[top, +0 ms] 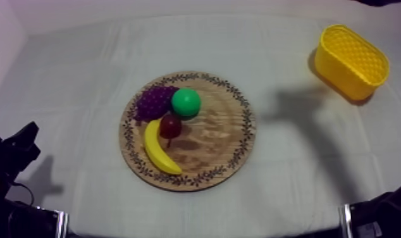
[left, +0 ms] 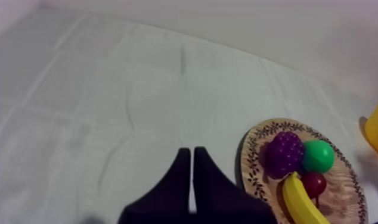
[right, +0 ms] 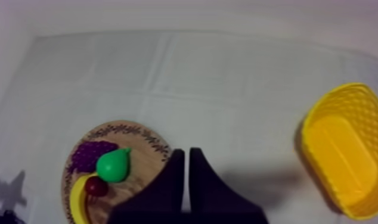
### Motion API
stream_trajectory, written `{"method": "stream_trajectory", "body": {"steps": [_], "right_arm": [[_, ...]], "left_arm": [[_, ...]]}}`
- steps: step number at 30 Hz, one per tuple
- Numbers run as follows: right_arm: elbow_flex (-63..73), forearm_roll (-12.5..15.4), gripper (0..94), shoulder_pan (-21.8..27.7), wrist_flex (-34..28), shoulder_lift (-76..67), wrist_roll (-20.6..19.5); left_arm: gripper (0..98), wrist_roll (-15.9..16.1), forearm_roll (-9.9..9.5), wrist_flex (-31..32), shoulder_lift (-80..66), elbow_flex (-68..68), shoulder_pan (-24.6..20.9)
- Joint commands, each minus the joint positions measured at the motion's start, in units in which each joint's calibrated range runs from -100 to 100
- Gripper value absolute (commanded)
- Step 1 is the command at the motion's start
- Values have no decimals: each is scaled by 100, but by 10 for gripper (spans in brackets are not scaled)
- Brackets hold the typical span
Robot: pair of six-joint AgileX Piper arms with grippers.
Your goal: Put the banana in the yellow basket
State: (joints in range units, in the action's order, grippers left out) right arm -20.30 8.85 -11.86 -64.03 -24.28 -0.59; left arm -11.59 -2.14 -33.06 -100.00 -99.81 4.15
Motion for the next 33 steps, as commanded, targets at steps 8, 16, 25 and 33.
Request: {"method": "stream_trajectory", "body": {"steps": [8,16,25,33], "right_arm": [[745,63,4,-717,-439,995,-358],[1198,74,4,-1014,-695,1905,-525],[1450,23,3,-1486,-662,2554,-654],[1510,-7,14,-1932,-611,2929,-771]], "left_arm": [[1,-1,-3,0,0,3,1],[1,-1,-3,0,0,3,1],[1,-1,-3,0,0,3,1],[1,0,-3,0,0,3,1]]}}
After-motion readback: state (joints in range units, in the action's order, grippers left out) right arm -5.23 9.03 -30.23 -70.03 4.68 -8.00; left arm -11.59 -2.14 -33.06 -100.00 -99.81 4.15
